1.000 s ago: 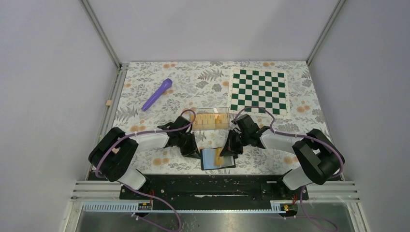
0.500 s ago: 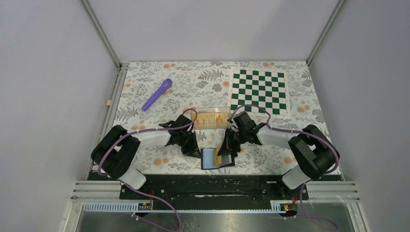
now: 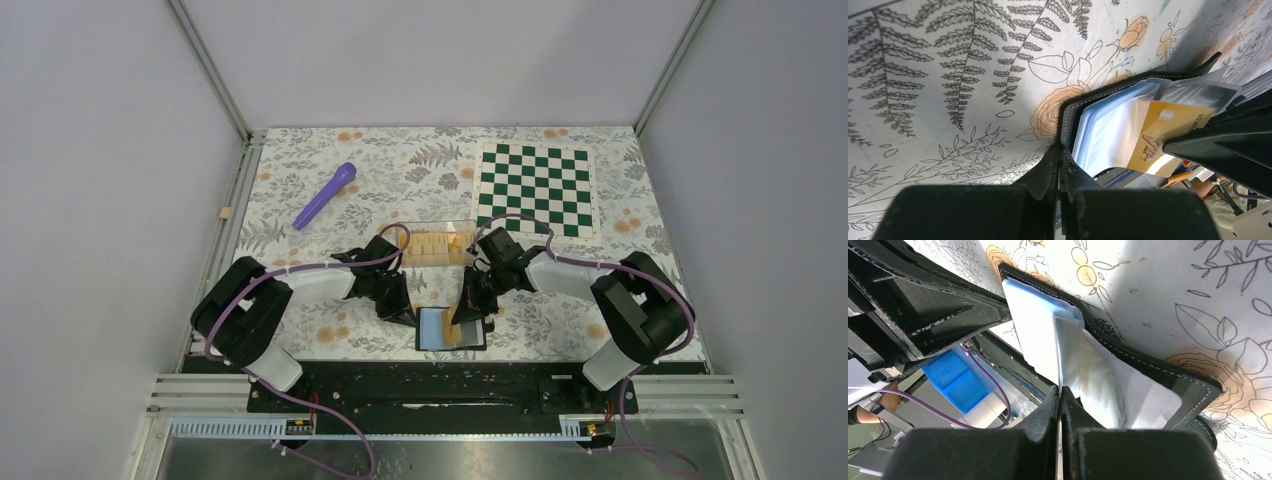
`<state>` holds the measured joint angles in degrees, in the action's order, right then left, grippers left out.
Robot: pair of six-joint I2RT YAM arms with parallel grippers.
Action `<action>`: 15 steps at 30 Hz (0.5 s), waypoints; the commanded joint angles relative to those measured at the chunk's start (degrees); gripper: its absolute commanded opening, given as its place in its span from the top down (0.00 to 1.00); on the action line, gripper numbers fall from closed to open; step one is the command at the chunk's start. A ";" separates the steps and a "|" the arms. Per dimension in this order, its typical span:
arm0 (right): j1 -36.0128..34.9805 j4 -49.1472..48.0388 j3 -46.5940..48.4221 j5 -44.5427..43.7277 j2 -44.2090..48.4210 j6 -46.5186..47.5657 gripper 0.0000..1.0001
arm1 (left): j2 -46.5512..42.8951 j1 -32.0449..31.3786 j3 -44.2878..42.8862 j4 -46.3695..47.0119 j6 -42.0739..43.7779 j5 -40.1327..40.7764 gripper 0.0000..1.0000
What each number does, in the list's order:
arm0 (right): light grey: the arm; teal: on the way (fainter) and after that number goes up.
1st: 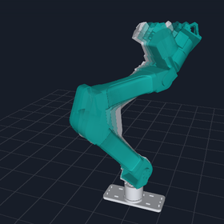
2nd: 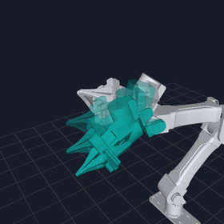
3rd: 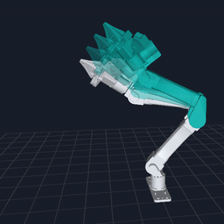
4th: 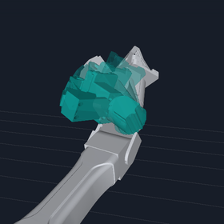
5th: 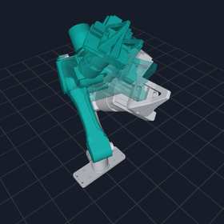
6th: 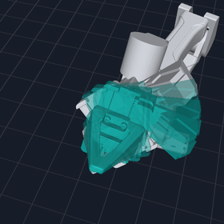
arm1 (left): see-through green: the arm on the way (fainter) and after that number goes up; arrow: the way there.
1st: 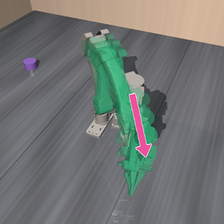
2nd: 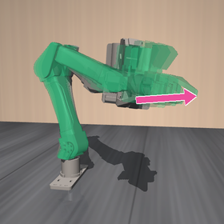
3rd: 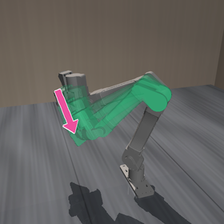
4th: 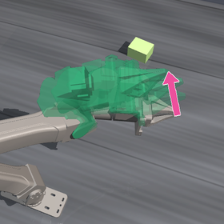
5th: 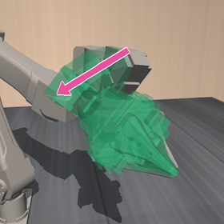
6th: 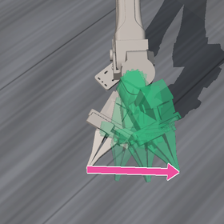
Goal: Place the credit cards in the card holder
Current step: Insert the credit card into the card holder.
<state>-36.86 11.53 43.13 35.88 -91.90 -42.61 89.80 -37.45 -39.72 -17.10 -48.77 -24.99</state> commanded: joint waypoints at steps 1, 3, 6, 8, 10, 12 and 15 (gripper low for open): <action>-0.75 3.43 0.81 1.00 0.17 1.32 1.00 | 1.58 0.10 -0.98 -0.12 1.70 3.05 1.00; -0.74 3.36 1.02 1.29 -0.07 1.44 1.00 | 1.53 0.11 -0.98 -0.24 1.75 3.04 1.00; -0.72 2.97 1.65 1.86 -1.45 1.63 1.00 | 1.71 0.10 -1.35 -0.50 2.00 3.07 1.00; -0.67 2.95 2.27 2.08 -2.70 1.84 1.00 | 1.78 0.02 -1.61 -0.80 2.10 3.01 1.00; -0.69 2.72 2.58 2.03 -3.22 1.70 1.00 | 1.56 0.04 -1.75 -0.99 2.10 3.06 1.00; -0.92 2.18 2.38 1.33 -2.97 1.13 1.00 | 1.34 0.02 -1.80 -1.00 1.93 3.03 1.00; -1.09 0.85 1.93 0.42 -2.81 0.05 1.00 | 1.07 0.05 -1.84 -1.00 1.75 3.04 1.00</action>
<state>-36.86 12.49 44.36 37.12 -94.28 -41.85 90.17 -37.45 -40.45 -17.96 -48.01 -24.88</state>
